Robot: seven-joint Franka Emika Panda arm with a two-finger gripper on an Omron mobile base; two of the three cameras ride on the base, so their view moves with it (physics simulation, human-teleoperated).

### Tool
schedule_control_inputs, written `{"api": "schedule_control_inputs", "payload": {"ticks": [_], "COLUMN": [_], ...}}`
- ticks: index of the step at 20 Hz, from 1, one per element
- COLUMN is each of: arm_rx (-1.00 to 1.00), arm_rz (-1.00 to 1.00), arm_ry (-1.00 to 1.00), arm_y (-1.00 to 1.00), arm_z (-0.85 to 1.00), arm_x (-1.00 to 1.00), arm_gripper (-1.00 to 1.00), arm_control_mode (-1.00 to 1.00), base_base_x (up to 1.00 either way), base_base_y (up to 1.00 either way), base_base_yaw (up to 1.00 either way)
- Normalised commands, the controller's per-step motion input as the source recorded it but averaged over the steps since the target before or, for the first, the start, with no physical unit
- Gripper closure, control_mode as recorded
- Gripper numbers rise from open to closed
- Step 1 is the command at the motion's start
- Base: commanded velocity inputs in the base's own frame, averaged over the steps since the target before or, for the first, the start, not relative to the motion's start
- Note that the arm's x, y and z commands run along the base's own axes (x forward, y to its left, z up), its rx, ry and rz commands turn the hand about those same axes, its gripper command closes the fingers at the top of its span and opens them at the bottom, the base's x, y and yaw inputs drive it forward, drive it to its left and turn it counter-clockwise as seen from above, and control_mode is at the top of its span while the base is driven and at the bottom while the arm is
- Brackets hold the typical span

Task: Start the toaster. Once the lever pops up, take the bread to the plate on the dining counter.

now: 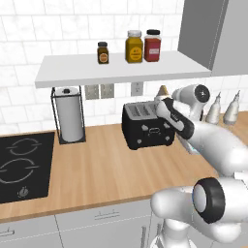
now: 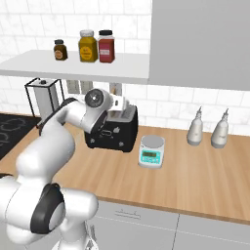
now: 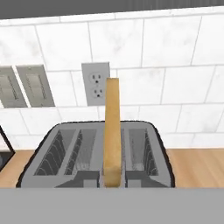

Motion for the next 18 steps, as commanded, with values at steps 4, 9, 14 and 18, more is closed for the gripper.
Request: {"api": "schedule_control_inputs", "payload": {"ticks": [4, 9, 14, 18], "arm_rx": [0.0, 0.0, 0.0, 0.0], "arm_rz": [0.0, 0.0, 0.0, -0.02], "arm_ry": [-0.01, 0.0, 0.0, 0.05], "arm_y": [0.02, 0.15, 0.19, 0.17], "arm_z": [0.29, 0.33, 0.61, 0.5], "arm_x": [-0.81, -0.99, -1.0, -1.0], "arm_gripper": [1.0, 1.0, 1.0, 1.0], "arm_control_mode": [-1.0, -1.0, -1.0, -1.0], "base_base_x": [0.0, 0.0, 0.0, 0.0], "base_base_y": [0.0, 0.0, 0.0, 0.0], "base_base_yaw": [0.0, 0.0, 0.0, 0.0]}}
